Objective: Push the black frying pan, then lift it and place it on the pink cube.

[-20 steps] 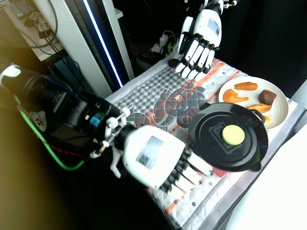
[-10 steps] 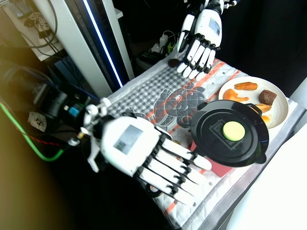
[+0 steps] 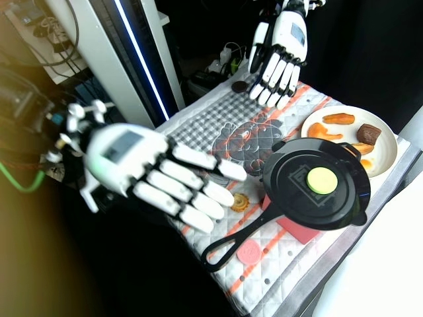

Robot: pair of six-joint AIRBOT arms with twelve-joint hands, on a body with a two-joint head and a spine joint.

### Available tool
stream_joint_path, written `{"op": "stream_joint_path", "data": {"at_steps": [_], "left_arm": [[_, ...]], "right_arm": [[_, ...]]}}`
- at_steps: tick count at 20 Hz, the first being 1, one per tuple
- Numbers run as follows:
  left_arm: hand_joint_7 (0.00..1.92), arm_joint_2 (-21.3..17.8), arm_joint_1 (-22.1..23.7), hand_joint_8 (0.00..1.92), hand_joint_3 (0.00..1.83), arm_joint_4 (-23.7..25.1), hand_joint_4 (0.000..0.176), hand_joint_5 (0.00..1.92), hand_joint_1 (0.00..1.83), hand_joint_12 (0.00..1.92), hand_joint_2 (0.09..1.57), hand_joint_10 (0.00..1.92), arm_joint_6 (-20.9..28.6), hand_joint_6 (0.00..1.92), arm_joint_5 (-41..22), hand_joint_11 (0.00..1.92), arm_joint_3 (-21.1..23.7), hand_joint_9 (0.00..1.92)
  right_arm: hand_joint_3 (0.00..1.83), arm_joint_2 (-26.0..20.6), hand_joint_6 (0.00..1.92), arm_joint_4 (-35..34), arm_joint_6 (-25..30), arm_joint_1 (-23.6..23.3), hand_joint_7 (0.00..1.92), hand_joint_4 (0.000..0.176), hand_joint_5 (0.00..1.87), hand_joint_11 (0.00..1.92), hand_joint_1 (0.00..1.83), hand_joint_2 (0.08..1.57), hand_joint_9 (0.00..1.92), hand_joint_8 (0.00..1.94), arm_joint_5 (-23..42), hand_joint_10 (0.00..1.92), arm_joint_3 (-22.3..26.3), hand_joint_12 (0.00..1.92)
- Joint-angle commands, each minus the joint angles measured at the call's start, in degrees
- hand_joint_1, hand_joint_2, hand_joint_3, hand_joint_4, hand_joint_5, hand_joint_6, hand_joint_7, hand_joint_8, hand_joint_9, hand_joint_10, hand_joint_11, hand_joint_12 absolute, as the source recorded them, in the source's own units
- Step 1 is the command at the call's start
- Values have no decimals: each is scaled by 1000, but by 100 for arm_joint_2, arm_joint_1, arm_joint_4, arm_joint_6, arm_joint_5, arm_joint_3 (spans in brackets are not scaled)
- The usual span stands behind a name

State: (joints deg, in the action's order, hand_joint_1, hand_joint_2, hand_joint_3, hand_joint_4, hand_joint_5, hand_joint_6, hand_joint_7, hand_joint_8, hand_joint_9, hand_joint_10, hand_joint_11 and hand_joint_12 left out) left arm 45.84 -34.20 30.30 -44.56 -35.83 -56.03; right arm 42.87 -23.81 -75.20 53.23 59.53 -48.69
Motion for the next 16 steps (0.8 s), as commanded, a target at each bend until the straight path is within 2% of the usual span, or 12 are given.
{"op": "stream_joint_path", "data": {"at_steps": [1,2,3,4,5,7,9,11,12,13,14,16], "left_arm": [[335,-88,-24,2,1,-410,28,371,652,622,1439,126,-136,45,-800,0,47,260],[316,-118,-73,1,0,-546,18,328,592,679,1417,93,-213,16,-876,0,63,261],[242,-155,-140,0,0,-767,32,227,531,509,1404,48,-339,2,-997,0,80,204],[137,-175,-180,0,0,-891,46,100,429,253,1376,11,-400,0,-1067,0,85,131],[34,-188,-206,0,0,-978,43,19,299,50,1359,1,-404,0,-1131,0,84,32],[0,-214,-237,0,0,-1077,47,0,171,1,1335,0,-441,0,-1221,0,84,0],[0,-229,-269,0,0,-1197,61,0,80,0,1304,0,-494,0,-1323,0,84,0],[0,-266,-340,0,0,-1385,84,0,6,0,1249,0,-552,0,-1494,0,85,0],[0,-271,-373,0,0,-1487,92,0,0,0,1182,0,-592,0,-1603,0,85,0],[0,-271,-387,0,0,-1568,101,0,0,0,1146,0,-634,0,-1689,0,87,0],[0,-274,-404,0,0,-1650,94,0,0,0,1131,0,-682,0,-1758,0,89,0],[0,-302,-464,0,0,-1804,72,0,0,0,1056,0,-706,0,-1902,0,89,0]], "right_arm": [[1,-121,0,81,191,112,0,132,0,0,405,1107,0,0,1191,0,70,0],[3,-200,0,85,285,267,0,118,0,0,411,1111,0,0,1389,0,144,0],[3,-287,0,87,403,457,0,114,0,0,411,1112,0,0,1670,0,221,0],[4,-338,0,87,456,564,0,124,0,0,388,1116,0,0,1842,0,270,0],[5,-374,0,87,466,640,0,150,0,0,394,1121,0,0,1952,0,307,0],[1,-408,0,112,466,714,0,138,0,0,448,1115,0,0,2083,0,385,0],[0,-487,0,163,466,807,0,136,0,0,481,1106,0,0,2222,0,487,0],[0,-612,0,214,467,927,0,128,0,0,459,1100,0,0,2453,0,606,0],[0,-710,0,227,467,1028,0,136,0,0,424,1077,0,0,2634,0,685,0],[0,-766,0,229,467,1109,0,118,0,0,394,1065,0,0,2782,0,742,0],[0,-811,0,229,471,1217,0,117,0,0,396,1052,0,0,2939,0,786,0],[0,-856,0,230,524,1393,0,81,0,0,412,1079,0,0,3196,0,843,0]]}}
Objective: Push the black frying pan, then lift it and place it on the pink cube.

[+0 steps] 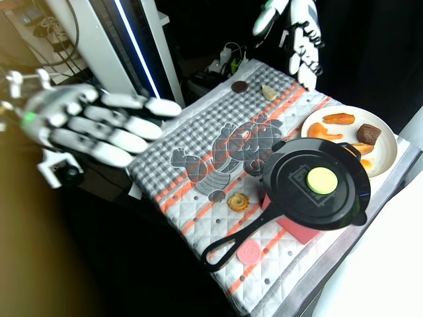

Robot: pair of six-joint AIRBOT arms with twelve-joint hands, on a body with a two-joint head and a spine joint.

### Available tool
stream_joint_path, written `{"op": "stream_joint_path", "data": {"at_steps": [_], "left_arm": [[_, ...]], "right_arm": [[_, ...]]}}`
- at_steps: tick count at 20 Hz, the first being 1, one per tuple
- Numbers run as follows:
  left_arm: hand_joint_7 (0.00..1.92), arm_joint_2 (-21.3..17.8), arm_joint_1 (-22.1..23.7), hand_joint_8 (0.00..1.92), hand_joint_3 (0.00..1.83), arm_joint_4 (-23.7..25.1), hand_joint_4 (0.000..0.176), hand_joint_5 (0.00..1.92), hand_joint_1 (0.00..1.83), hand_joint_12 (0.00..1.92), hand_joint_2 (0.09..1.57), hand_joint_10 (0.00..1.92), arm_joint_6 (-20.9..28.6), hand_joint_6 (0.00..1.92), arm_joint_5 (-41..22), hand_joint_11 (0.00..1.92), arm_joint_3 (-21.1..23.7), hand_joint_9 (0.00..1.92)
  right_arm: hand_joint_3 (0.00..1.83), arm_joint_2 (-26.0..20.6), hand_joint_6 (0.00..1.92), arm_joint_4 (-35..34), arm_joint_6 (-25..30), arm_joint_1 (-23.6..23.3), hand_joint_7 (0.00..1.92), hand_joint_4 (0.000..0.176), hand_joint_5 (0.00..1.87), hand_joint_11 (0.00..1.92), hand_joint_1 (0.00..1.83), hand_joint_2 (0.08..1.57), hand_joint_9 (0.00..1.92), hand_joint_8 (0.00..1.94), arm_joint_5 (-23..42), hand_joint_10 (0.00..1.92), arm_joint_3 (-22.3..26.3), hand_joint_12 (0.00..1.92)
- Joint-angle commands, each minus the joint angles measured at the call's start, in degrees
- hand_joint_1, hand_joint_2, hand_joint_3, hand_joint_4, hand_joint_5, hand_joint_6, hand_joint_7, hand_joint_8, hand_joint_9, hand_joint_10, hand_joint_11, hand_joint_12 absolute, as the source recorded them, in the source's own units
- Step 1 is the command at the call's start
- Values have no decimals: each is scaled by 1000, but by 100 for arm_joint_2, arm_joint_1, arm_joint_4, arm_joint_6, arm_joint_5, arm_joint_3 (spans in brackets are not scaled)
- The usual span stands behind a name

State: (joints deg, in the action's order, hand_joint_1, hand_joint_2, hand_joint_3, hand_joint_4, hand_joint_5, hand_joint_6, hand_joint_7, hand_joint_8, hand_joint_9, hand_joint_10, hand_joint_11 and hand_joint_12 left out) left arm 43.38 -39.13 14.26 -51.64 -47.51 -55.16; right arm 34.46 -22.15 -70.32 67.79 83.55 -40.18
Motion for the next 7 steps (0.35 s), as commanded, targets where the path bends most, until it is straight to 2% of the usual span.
{"op": "stream_joint_path", "data": {"at_steps": [1,2,3,4,5,6,7], "left_arm": [[0,-62,-43,0,0,-302,41,0,0,0,1037,0,0,0,-851,0,2,0],[0,-62,-129,0,0,-424,24,0,7,0,1015,0,-5,0,-1001,0,1,0],[0,-65,-280,0,0,-611,0,0,79,0,1018,0,-6,0,-1258,0,1,0],[0,-68,-420,0,1,-755,18,0,143,0,1037,0,-6,0,-1477,0,1,0],[0,-74,-526,0,1,-869,45,0,134,0,1036,0,-6,0,-1667,0,7,0],[0,-79,-676,0,0,-1053,88,0,128,0,1015,0,-6,0,-1960,0,12,0],[0,-79,-745,0,0,-1137,107,0,36,0,1023,0,-6,0,-2112,0,21,0]], "right_arm": [[0,-38,0,64,50,9,0,83,0,0,407,1064,0,0,933,0,13,0],[0,-53,0,63,114,79,0,90,0,0,381,1056,0,0,1050,0,16,0],[0,-73,0,63,269,161,0,90,0,0,381,1045,0,0,1192,0,12,0],[0,-90,0,63,356,227,0,105,0,0,405,1032,0,0,1306,0,15,0],[0,-96,0,60,390,290,0,103,0,0,395,1024,0,0,1403,0,23,0],[0,-128,0,50,457,413,0,88,0,0,386,1026,0,0,1624,0,44,0],[0,-144,0,24,478,489,0,72,0,0,386,1014,0,0,1741,0,56,0]]}}
